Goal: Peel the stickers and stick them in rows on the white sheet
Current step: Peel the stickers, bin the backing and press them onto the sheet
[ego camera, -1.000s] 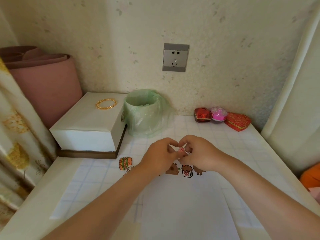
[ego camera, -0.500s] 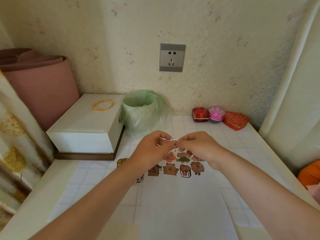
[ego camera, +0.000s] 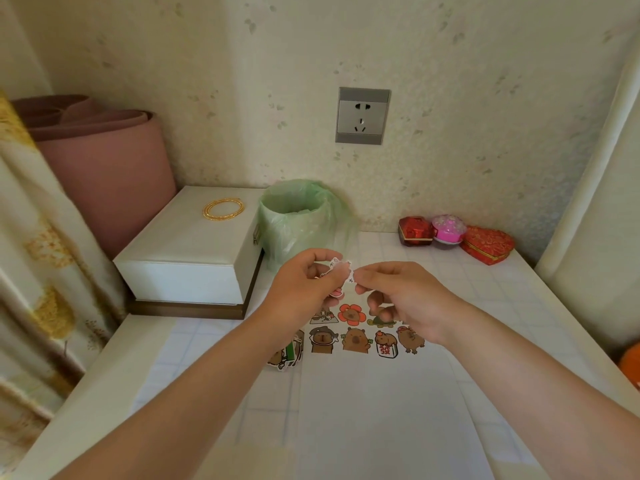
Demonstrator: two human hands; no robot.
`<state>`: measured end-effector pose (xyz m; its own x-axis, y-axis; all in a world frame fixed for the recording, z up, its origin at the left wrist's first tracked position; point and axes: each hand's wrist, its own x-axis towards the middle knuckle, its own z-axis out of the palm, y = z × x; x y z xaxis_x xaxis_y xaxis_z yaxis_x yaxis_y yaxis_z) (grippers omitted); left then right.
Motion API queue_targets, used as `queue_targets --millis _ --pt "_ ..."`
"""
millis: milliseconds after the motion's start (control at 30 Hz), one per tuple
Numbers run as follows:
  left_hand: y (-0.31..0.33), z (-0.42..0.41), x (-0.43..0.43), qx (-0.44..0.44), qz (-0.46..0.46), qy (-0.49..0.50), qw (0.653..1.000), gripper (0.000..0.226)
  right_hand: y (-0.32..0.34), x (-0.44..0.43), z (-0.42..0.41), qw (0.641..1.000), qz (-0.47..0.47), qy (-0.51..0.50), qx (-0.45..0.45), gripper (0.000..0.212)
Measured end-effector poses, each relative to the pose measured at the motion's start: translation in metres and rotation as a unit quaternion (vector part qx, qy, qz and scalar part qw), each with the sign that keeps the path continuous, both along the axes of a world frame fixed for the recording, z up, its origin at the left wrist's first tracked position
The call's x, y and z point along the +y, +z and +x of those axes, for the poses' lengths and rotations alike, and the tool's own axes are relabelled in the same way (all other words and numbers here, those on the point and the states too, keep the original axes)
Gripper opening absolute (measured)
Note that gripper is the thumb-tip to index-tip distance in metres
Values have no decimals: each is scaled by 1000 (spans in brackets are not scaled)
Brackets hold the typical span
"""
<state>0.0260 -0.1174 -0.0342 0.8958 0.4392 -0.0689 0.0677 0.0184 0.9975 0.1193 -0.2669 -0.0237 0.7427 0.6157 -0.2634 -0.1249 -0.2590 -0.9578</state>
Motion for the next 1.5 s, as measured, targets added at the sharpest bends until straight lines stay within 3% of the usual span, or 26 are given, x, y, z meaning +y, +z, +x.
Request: queue_targets --millis 100,267,900,1167,1500 --pt "1 -3 -1 -11 33 6 999 18 0 3 -3 998 -15 -9 -67 10" --pt "6 -5 -2 -31 27 31 999 17 3 3 -6 1000 24 -13 -16 14" --pt "4 -4 -10 -78 80 33 993 13 9 5 -17 978 -47 -54 -198 21" --pt "5 -3 -11 -65 44 44 996 14 13 4 -19 978 -34 -53 -200 23" --pt "9 -5 -10 -71 6 46 996 21 16 2 -19 991 44 -52 -119 16"
